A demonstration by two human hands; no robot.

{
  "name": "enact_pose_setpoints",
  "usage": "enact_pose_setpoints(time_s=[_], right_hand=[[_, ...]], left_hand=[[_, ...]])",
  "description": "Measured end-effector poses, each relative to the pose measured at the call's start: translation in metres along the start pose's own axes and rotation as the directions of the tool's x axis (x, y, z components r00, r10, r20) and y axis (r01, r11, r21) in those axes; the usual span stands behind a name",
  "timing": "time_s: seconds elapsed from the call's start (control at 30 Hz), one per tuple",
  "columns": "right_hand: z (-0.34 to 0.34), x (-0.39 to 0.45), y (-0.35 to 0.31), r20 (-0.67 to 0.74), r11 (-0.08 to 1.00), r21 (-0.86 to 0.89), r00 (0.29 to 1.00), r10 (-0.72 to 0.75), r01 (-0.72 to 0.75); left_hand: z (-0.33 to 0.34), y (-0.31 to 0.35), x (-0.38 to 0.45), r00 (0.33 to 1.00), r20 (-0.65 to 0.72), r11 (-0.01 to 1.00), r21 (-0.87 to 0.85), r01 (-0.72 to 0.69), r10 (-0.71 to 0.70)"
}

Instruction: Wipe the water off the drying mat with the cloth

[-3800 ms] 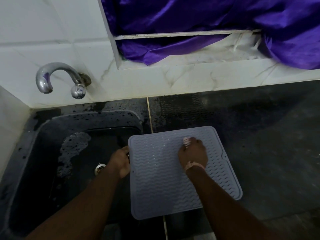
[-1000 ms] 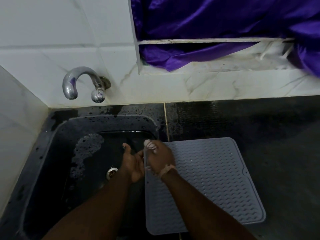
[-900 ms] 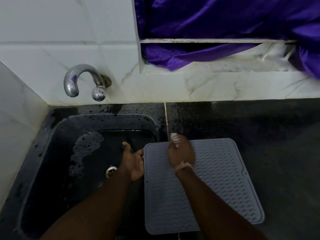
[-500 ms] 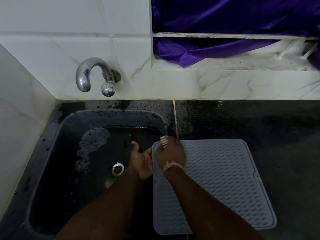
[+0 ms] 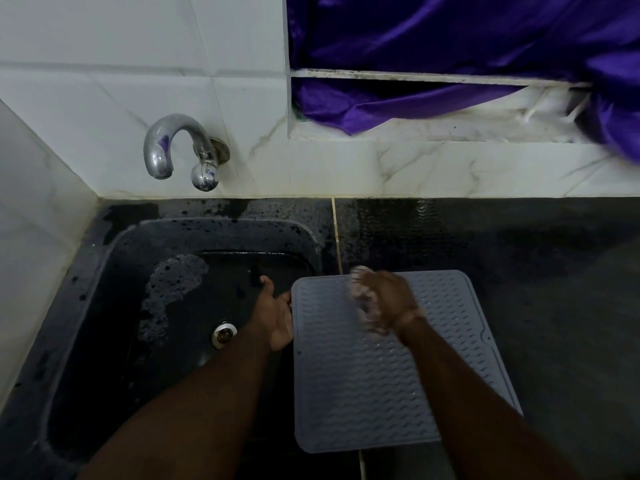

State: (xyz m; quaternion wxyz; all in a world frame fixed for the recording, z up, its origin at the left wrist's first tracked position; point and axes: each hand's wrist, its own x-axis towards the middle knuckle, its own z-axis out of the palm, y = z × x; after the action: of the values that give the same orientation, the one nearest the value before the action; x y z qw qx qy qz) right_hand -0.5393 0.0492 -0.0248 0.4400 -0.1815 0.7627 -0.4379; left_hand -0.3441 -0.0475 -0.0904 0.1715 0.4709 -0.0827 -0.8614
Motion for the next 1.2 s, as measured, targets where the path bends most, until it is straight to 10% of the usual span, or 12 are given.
enact_pose_setpoints(time_s=[0.23, 1.2], right_hand=[[-0.155, -0.029, 0.050, -0.266, 0.909, -0.202, 0.913, 0.308, -0.365], [-0.224, 0.010, 0.074, -0.480, 0.916, -0.294, 0.871, 0.106, -0.274]], left_hand=[[0.003, -0.035, -0.029, 0.991, -0.123, 0.969, 0.245, -0.015, 0.047], [0.051, -0.095, -0.028, 0.888, -0.258, 0.857, 0.459, -0.233, 0.380]])
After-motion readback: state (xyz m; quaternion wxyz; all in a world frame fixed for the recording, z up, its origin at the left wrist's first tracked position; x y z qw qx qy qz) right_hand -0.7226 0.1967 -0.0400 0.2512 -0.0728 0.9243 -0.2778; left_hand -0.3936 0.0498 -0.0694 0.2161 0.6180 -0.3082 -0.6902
